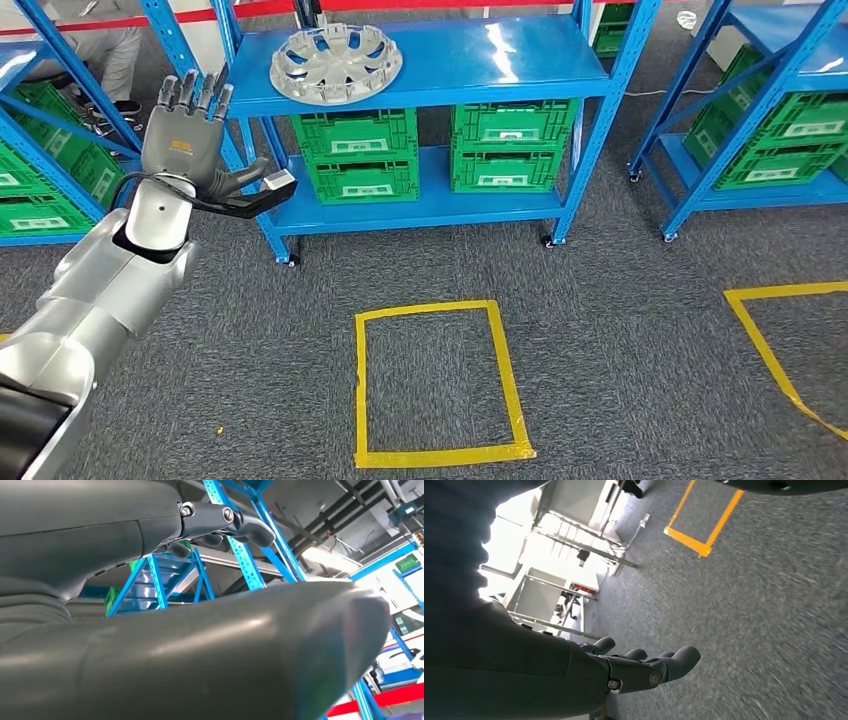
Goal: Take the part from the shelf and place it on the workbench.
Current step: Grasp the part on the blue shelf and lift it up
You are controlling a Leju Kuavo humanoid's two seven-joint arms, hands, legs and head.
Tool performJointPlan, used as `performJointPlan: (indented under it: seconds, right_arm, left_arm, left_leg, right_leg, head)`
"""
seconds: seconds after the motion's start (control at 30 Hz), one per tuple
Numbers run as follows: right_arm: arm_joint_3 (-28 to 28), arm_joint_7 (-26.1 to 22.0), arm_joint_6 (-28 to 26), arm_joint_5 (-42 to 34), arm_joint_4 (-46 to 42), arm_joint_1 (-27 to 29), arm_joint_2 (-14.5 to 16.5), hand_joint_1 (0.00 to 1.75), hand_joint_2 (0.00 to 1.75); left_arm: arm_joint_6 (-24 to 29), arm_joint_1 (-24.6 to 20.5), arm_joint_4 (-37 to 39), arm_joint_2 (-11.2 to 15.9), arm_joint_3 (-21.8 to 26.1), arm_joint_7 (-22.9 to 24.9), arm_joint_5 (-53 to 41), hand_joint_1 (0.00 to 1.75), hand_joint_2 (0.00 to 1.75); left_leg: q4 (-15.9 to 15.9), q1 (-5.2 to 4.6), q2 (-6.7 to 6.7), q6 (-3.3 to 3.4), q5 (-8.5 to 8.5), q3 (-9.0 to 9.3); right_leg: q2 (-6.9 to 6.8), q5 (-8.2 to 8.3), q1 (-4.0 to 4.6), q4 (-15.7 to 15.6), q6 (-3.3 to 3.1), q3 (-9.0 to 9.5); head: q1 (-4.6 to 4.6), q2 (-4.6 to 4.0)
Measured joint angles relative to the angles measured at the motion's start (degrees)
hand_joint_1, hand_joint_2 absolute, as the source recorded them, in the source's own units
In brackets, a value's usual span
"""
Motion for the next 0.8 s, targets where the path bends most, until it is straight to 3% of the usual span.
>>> performJointPlan:
  seconds: [0.07, 0.1, 0.17, 0.2, 0.27, 0.4, 0.43, 0.5, 0.53, 0.57, 0.6, 0.63, 0.7, 0.73, 0.8]
  right_arm:
    - [0.0, -0.1, 0.0, 0.0, 0.0, 0.1, 0.0, 0.00, 1.75]
    - [0.0, -0.1, 0.0, 0.0, 0.0, 0.2, 0.0, 0.00, 1.75]
    - [0.0, -0.1, 0.0, 0.0, 0.0, 0.2, 0.0, 0.00, 1.75]
    - [0.0, -0.1, 0.0, 0.0, 0.0, 0.2, 0.0, 0.00, 1.75]
    - [0.0, -0.1, 0.0, 0.0, 0.0, 0.1, 0.0, 0.00, 1.75]
    - [0.0, 0.0, 0.0, 0.1, 0.0, 0.1, 0.0, 0.00, 1.75]
    - [0.0, -0.1, 0.0, 0.1, 0.0, 0.1, 0.0, 0.00, 1.75]
    - [0.0, -0.1, 0.0, 0.1, 0.0, 0.0, 0.0, 0.00, 1.75]
    - [0.0, 0.0, 0.0, 0.2, 0.0, 0.0, 0.0, 0.00, 1.75]
    - [0.0, 0.0, 0.0, 0.2, 0.0, 0.1, 0.0, 0.00, 1.75]
    - [0.0, 0.1, 0.0, 0.3, 0.0, 0.1, 0.0, 0.00, 1.75]
    - [0.0, 0.1, 0.0, 0.3, 0.0, 0.1, 0.0, 0.00, 1.75]
    - [0.0, 0.1, 0.0, 0.4, 0.0, 0.1, 0.0, 0.00, 1.75]
    - [0.0, 0.1, 0.0, 0.5, 0.0, 0.0, 0.0, 0.00, 1.75]
    - [0.0, 0.1, 0.0, 0.5, 0.0, -0.1, 0.0, 0.00, 1.75]
  left_arm:
    - [-0.1, 0.5, 0.2, 0.0, -0.2, 0.0, 0.0, 0.00, 0.00]
    - [-0.1, 0.6, 0.2, 0.0, -0.2, 0.0, 0.0, 0.00, 0.00]
    - [-0.1, 0.6, 0.2, 0.0, -0.2, 0.0, 0.0, 0.00, 0.00]
    - [-0.2, 0.5, 0.2, 0.0, -0.3, 0.0, 0.0, 0.00, 0.00]
    - [-0.6, 0.4, 0.2, 0.0, -0.6, -0.2, 0.0, 0.00, 0.00]
    - [-1.2, 0.5, 0.2, -0.1, -1.7, -0.4, 0.0, 0.00, 0.00]
    - [-1.3, 0.4, 0.1, -0.2, -1.9, -0.4, 0.0, 0.00, 0.00]
    - [-1.6, 0.5, 0.2, -0.4, -2.6, -0.7, 0.0, 0.00, 0.00]
    - [-1.9, 0.7, 0.2, -0.5, -3.2, -0.9, 0.0, 0.00, 0.00]
    - [-2.2, 0.8, 0.2, -0.5, -3.8, -1.1, 0.0, 0.00, 0.00]
    - [-2.4, 1.0, 0.3, -0.5, -4.4, -1.3, 0.0, 0.00, 0.00]
    - [-2.6, 1.0, 0.3, -0.5, -5.1, -1.4, 0.0, 0.00, 0.00]
    - [-2.8, 1.0, 0.2, -0.6, -5.9, -1.6, 0.1, 0.00, 0.00]
    - [-3.0, 0.9, 0.2, -0.7, -6.1, -1.7, 0.2, 0.00, 0.00]
    - [-3.2, 0.9, 0.2, -0.7, -6.4, -2.0, 0.3, 0.00, 0.00]
  left_leg:
    - [4.0, 0.16, 0.08, -0.16, 0.00, -2.77]
    - [2.9, 0.22, 0.11, -0.14, 1.54, -2.71]
    - [-3.9, 0.28, 0.19, 0.05, 5.90, -0.18]
    - [-7.4, 0.19, 0.22, 0.25, 7.23, 1.41]
    - [-10.7, -0.02, 0.21, 0.83, 7.70, 3.05]
    - [-11.4, -0.01, 0.05, 2.40, 7.32, 3.80]
    - [-11.6, 0.09, 0.03, 2.77, 7.27, 4.05]
    - [-11.6, -0.04, 0.02, 3.33, 6.98, 4.30]
    - [-11.6, -0.17, 0.01, 3.52, 6.82, 4.39]
    - [-11.5, -0.28, -0.02, 3.63, 6.64, 4.52]
    - [-11.5, -0.38, -0.06, 3.66, 6.45, 4.69]
    - [-11.4, -0.44, -0.10, 3.62, 6.21, 4.92]
    - [-11.2, -0.62, -0.16, 3.36, 5.66, 5.41]
    - [-11.2, -0.72, -0.19, 3.14, 5.43, 5.56]
    - [-11.2, -0.86, -0.24, 2.60, 5.20, 5.67]
  right_leg:
    - [0.02, -0.45, -0.05, 0.1, -0.06, 0.52]
    - [0.04, -0.71, -0.09, 0.1, 0.04, 0.82]
    - [0.06, -1.32, -0.16, 0.2, 0.44, 1.47]
    - [0.09, -1.62, -0.09, 0.4, 0.76, 1.64]
    - [0.11, -1.95, 0.07, 0.3, 1.43, 1.75]
    - [0.02, -2.90, -0.01, 1.1, 2.73, 1.60]
    - [0.01, -3.98, -0.02, 3.3, 2.94, 0.52]
    - [0.00, -6.76, 0.00, 10.6, 3.14, -3.55]
    - [0.01, -7.63, 0.02, 14.0, 3.18, -5.74]
    - [0.01, -7.50, 0.05, 15.9, 3.14, -7.23]
    - [0.01, -6.34, 0.10, 15.7, 3.02, -7.72]
    - [0.00, -4.20, 0.17, 13.1, 2.80, -7.01]
    - [-0.03, -0.16, 0.45, 5.3, 2.11, -3.77]
    - [-0.05, 0.85, 0.60, 2.4, 1.80, -2.37]
    - [-0.02, 0.74, 0.87, 0.5, 1.42, -1.37]
  head:
    - [-0.01, 0.00]
    - [0.00, 0.00]
    - [-0.01, 0.00]
    - [-0.02, 0.00]
    - [0.06, 0.00]
    - [0.16, 0.00]
    - [0.20, 0.00]
    - [0.28, 0.00]
    - [0.29, 0.00]
    - [0.31, 0.00]
    - [0.30, 0.00]
    - [0.31, 0.00]
    - [0.29, 0.00]
    - [0.28, 0.00]
    - [0.25, 0.00]
